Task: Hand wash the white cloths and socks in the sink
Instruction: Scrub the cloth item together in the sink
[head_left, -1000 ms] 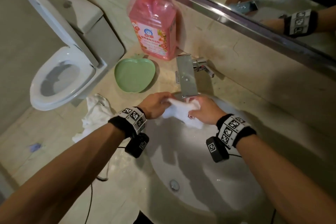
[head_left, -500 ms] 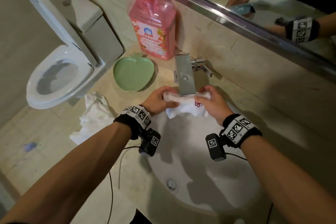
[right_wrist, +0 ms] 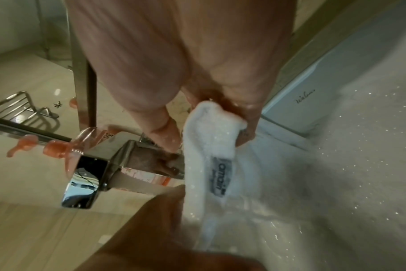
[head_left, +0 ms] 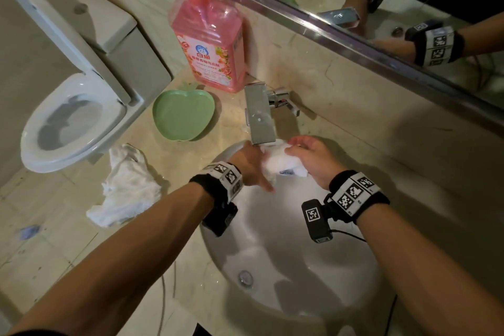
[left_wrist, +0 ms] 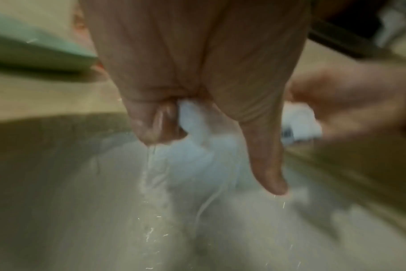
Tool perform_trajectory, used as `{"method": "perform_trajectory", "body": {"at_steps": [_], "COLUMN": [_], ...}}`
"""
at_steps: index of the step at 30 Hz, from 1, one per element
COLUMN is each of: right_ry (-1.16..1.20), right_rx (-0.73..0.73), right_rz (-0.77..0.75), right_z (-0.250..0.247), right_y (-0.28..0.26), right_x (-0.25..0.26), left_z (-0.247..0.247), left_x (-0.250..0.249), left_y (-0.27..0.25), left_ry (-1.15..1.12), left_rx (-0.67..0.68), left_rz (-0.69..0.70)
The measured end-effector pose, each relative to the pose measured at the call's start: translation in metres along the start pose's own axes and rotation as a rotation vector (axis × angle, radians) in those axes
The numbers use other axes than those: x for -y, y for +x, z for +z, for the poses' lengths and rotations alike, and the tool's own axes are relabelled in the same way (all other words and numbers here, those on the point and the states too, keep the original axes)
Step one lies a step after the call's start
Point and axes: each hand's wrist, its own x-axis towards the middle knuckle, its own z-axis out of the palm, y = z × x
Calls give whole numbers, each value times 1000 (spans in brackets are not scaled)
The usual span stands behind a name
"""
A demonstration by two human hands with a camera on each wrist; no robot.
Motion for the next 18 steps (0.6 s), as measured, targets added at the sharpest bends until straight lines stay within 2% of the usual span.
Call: {"method": "perform_trajectory", "body": {"at_steps": [1,3,6,8,10,11,13,16,18], "right_ry": [-35,-102,-244,-546,-880,-956,-976,-920,-742], "right_rx": [20,60,131,136,64,23,-25,-41,-8], "right_rz": [-1,-15,-32,-60,-120,-151,-217,-374,-416], "right_z": [3,8,11,14,21,26,33,41,45], "right_y": [-2,-6,-8,-7,-6,-6,-5,-5,-4], "right_x": [2,6,9,7,2,0,-1,6,13], "left_z": [2,0,-10,-19,-29,-35,-44,-52,-51], "left_x": [-2,-4,5,17,27,32,42,62,72], "left_y": [0,-3,-8,-12,-18,-21,-29,-41,-45], "left_ry": [143,288,266,198,135,108,-1,-222,-316], "left_rx": [-9,-66,-141,-147,-178,-203,-250,-299,-307], "left_rz": [16,20,98,186,249,269,279,142,105]}}
